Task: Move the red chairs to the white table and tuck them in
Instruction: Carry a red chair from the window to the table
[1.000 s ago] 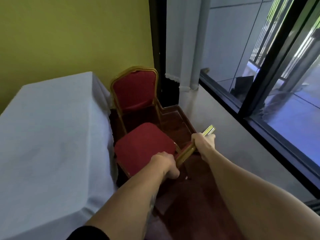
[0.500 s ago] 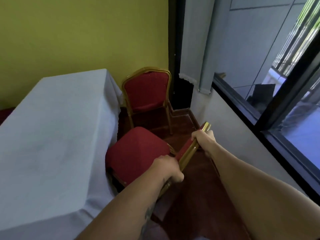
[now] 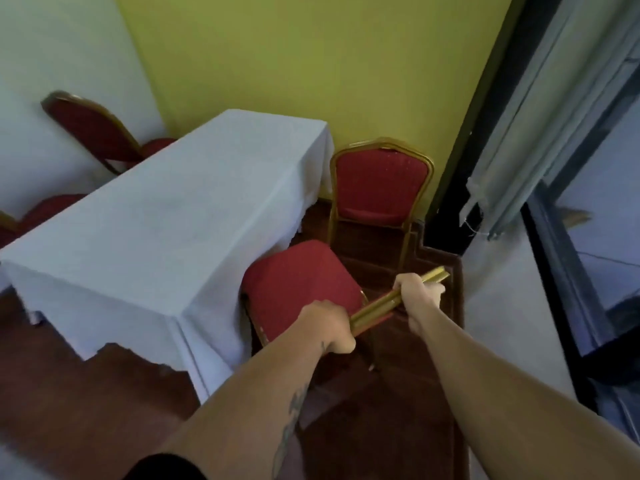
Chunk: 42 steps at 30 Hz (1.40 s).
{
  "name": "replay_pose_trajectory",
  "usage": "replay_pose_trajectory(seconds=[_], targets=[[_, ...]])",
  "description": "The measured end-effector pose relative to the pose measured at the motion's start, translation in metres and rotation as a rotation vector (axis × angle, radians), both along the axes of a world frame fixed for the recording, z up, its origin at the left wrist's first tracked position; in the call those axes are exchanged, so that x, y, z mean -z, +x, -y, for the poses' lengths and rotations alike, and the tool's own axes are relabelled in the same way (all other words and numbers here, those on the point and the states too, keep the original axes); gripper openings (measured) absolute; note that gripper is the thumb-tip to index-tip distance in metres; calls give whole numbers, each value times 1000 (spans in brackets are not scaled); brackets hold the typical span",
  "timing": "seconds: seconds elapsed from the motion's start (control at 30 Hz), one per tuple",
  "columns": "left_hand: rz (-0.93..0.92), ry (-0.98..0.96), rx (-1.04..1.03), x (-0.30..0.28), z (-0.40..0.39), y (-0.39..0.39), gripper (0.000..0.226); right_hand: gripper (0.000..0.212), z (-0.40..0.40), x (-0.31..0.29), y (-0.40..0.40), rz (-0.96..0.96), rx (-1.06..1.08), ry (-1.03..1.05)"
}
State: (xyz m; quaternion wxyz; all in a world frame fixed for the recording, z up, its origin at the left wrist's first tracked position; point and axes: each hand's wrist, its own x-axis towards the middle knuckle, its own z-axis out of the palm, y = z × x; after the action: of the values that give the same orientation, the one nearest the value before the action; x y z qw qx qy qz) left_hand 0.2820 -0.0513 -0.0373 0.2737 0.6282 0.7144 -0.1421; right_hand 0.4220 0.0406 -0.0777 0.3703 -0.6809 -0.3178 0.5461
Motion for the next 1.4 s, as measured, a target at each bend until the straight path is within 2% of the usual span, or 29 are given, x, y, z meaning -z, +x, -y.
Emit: replay_pose_trajectory(seconds=[0.27, 0.53, 0.7, 0.93, 1.07, 1.3, 1.4], targets=[[-10, -39, -60, -2, -7, 39, 45, 66, -23, -1, 25, 17, -188, -15], [3, -56, -147, 0, -23, 44, 48, 84, -59, -5, 20, 62, -355, -45], [27, -50, -152, 1, -36, 32, 50, 52, -79, -12, 4, 102, -423, -61], [59, 55, -129, 11, -55, 14, 48, 26, -113, -19, -13, 150, -465, -71], [80, 82, -132, 15, -68, 3, 51, 29, -132, -20, -25, 159, -512, -86], [93, 92, -154, 17, -94, -10, 53, 19, -161, -20, -42, 159, -544, -81], [89, 71, -187, 16, -110, -15, 54, 31, -180, -18, -53, 141, -573, -82]])
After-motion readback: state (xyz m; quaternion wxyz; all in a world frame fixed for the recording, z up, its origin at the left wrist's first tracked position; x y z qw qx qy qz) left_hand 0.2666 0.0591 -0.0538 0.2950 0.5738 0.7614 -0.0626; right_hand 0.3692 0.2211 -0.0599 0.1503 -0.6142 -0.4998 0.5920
